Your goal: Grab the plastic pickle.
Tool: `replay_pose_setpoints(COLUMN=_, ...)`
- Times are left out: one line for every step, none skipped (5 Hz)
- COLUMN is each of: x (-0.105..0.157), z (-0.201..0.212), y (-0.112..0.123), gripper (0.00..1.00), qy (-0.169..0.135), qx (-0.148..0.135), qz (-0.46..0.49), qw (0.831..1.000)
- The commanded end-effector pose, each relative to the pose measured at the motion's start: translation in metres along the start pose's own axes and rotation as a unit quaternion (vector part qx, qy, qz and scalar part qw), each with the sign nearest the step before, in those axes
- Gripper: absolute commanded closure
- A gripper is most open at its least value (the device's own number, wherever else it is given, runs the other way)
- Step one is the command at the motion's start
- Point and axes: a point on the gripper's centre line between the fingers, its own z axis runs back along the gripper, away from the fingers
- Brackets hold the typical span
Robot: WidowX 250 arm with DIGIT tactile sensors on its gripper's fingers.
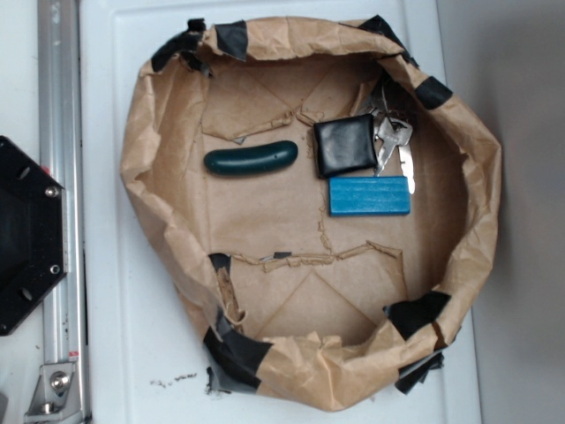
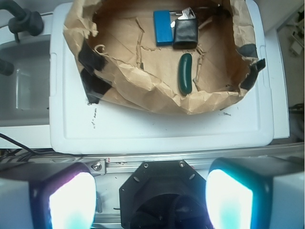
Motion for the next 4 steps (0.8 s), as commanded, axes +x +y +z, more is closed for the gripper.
replay_pose_setpoints(x=0.0, z=0.0, y=0.0, gripper=0.0, qy=0.0, qx=0.0, qz=0.0, qw=1.0)
replay_pose_setpoints(x=0.047, z=-0.04, y=0.023, gripper=0.0, qy=-0.037, qx=0.012, qz=0.054, qw=0.998)
replay_pose_setpoints(x=0.096, z=-0.074, y=0.035, gripper=0.0, qy=-0.062, qx=0.03, qz=0.039, qw=0.997)
replay_pose_setpoints(x=0.128, z=-0.11, y=0.059, gripper=0.0, qy=-0.025, qx=0.031, qz=0.069, qw=0.997)
